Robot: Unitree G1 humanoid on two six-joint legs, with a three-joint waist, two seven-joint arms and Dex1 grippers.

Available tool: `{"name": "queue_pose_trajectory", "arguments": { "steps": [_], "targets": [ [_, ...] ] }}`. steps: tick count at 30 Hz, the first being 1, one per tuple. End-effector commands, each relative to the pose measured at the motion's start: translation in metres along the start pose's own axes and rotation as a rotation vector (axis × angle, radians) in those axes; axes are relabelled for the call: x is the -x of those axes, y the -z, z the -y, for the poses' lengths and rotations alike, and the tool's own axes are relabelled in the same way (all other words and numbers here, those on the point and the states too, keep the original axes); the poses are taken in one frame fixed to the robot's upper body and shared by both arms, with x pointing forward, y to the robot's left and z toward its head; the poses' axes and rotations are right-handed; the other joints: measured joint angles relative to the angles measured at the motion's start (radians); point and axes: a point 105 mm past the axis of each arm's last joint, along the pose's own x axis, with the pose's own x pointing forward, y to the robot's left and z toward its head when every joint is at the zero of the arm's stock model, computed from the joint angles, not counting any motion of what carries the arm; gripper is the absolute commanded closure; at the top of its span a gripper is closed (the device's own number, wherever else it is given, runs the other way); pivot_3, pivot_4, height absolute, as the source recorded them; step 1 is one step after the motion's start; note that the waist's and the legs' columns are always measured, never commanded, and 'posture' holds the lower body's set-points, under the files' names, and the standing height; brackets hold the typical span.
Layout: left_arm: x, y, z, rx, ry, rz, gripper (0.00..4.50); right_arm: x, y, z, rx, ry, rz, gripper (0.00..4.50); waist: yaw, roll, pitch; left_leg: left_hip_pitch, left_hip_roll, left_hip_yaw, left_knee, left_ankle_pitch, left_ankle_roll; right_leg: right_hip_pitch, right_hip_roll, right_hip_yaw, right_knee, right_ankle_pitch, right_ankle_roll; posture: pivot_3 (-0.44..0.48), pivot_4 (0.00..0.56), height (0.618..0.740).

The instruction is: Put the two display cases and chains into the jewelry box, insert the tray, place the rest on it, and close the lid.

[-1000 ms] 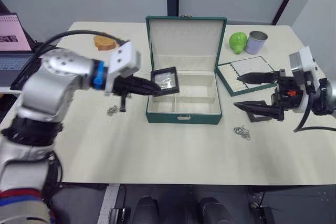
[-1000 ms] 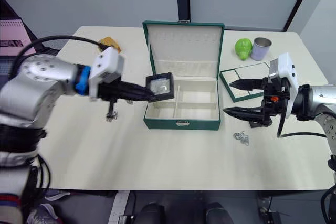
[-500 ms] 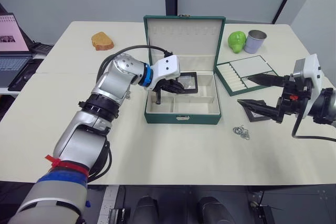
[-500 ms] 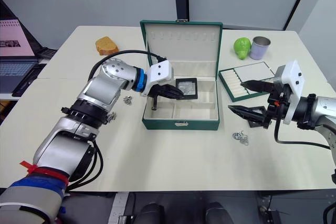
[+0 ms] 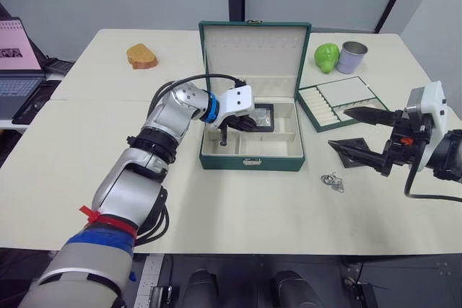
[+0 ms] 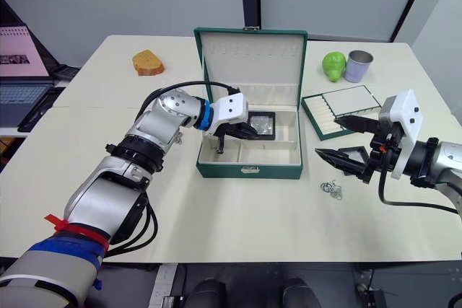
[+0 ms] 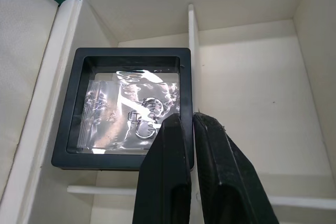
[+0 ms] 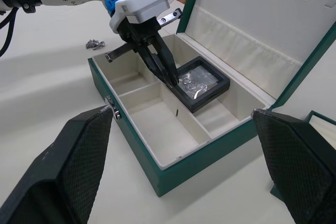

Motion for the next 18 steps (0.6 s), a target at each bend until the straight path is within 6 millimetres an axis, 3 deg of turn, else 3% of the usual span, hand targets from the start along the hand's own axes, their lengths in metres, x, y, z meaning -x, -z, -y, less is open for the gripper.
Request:
{"name": "queue_pose_trajectory", "arguments": {
  "steps": [1,9,18],
  "targets": [
    [0.003,-0.014,-0.009,-0.038,-0.032,0.034,4.49,0.006,-0.012,-0.001,0.049,0.016,0.022,0.00,0.000,0.000,0.000,0.000,0.000,0.000,0.000,0.000,0.000,0.000,0.000,0.000,0.000,0.000,0.000,0.000,0.150,0.740],
    [0.001,-0.013,-0.010,-0.031,-0.035,0.043,4.49,0.005,-0.013,-0.001,0.050,0.018,0.022,0.00,0.000,0.000,0.000,-0.001,0.000,-0.001,0.000,0.000,0.000,0.000,0.000,-0.001,0.000,0.000,0.000,0.000,0.150,0.740],
    [0.010,-0.028,-0.014,0.017,-0.033,0.142,1.89,0.006,-0.014,0.000,0.049,0.008,0.026,0.00,-0.001,0.000,0.000,-0.001,0.000,-0.001,0.001,0.000,0.000,0.000,0.000,-0.001,0.000,0.000,0.000,0.000,0.150,0.740]
  ]
}}
